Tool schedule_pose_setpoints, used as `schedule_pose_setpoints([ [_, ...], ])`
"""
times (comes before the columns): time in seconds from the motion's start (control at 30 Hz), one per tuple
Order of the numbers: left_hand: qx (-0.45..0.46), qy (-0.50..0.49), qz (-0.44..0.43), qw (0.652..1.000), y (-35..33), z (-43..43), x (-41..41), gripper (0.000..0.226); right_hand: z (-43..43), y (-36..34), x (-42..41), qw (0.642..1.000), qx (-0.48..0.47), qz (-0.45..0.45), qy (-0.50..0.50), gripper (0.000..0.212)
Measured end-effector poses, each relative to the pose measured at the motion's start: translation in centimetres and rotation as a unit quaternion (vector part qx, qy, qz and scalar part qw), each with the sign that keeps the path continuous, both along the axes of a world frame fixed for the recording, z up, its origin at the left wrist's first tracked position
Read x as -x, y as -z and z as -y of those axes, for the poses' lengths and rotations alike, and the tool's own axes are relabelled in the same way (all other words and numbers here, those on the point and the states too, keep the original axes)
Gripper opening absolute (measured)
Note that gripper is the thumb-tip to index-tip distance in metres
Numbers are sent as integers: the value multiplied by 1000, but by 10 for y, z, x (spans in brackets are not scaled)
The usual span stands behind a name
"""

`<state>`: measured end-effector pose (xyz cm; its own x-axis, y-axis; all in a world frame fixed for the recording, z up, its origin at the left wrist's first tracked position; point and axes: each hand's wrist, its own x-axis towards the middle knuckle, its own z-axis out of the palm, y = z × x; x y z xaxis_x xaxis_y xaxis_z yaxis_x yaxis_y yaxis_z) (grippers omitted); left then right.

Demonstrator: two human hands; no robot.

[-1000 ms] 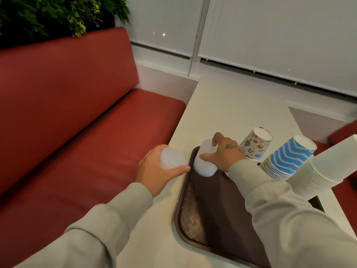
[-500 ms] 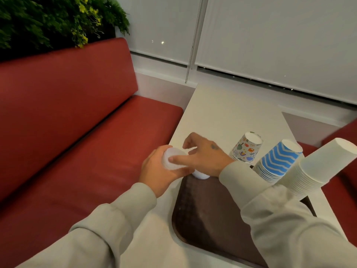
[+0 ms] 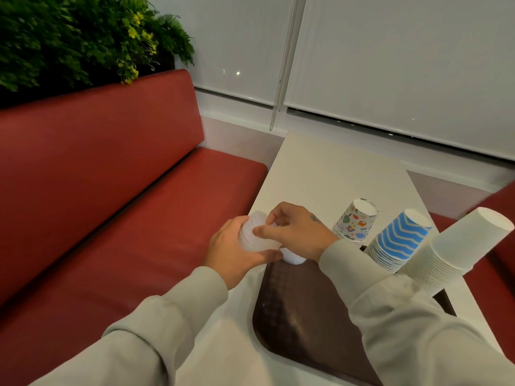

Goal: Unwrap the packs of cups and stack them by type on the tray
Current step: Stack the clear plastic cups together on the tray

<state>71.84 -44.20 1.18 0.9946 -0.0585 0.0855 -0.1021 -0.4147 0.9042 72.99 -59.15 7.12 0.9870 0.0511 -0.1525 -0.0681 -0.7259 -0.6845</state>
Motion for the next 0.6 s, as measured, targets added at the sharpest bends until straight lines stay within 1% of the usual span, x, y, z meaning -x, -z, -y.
schedule_pose_setpoints([
  [0.1, -10, -3, 7, 1000, 4, 0, -2, 70, 4, 2, -3, 999, -28, -4, 17, 42],
  [0.17, -16, -11, 8, 1000, 7, -2, -3, 72, 9, 2, -6, 999, -24, 0, 33, 37],
  [0.3, -28, -26, 7, 999, 13, -6, -7, 77, 29, -6, -18, 995, -27, 33, 93, 35],
  [0.43, -31, -29, -2, 999, 17, -7, -10, 76, 45, -8, -26, 991, 34, 62, 116, 38],
  [0.6, -31, -36, -5, 999, 22, -8, -13, 70, 51, 7, -33, 984, 130, 45, 110, 45],
])
